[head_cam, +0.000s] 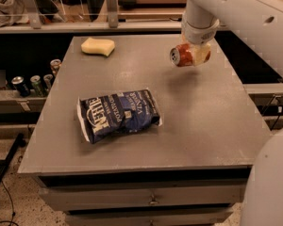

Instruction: Knock coke can over

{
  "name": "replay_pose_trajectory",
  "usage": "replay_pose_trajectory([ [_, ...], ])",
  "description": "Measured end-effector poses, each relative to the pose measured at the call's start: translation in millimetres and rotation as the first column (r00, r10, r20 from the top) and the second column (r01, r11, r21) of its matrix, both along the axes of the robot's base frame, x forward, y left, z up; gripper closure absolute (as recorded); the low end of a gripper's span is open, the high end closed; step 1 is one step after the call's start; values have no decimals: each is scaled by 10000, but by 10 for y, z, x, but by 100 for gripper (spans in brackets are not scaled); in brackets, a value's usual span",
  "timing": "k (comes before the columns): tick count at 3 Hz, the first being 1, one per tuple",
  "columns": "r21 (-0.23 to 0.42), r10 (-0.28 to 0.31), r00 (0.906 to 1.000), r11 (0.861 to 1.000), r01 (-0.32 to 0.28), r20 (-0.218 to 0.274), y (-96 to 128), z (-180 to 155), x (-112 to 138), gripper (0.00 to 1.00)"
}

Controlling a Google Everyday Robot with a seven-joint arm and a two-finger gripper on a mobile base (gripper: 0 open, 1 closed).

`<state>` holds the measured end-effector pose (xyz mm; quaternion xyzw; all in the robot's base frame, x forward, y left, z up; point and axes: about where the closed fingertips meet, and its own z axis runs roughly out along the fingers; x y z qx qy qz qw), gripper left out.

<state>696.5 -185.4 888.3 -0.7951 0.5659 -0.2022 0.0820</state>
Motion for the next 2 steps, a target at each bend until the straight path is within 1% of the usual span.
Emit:
replay_pose_trajectory([
  [1, -552, 159, 9994, 9983, -175, -291, 57, -67, -66, 82],
  [2, -964, 302, 9976, 9947, -362, -622, 132, -139, -120, 59],
])
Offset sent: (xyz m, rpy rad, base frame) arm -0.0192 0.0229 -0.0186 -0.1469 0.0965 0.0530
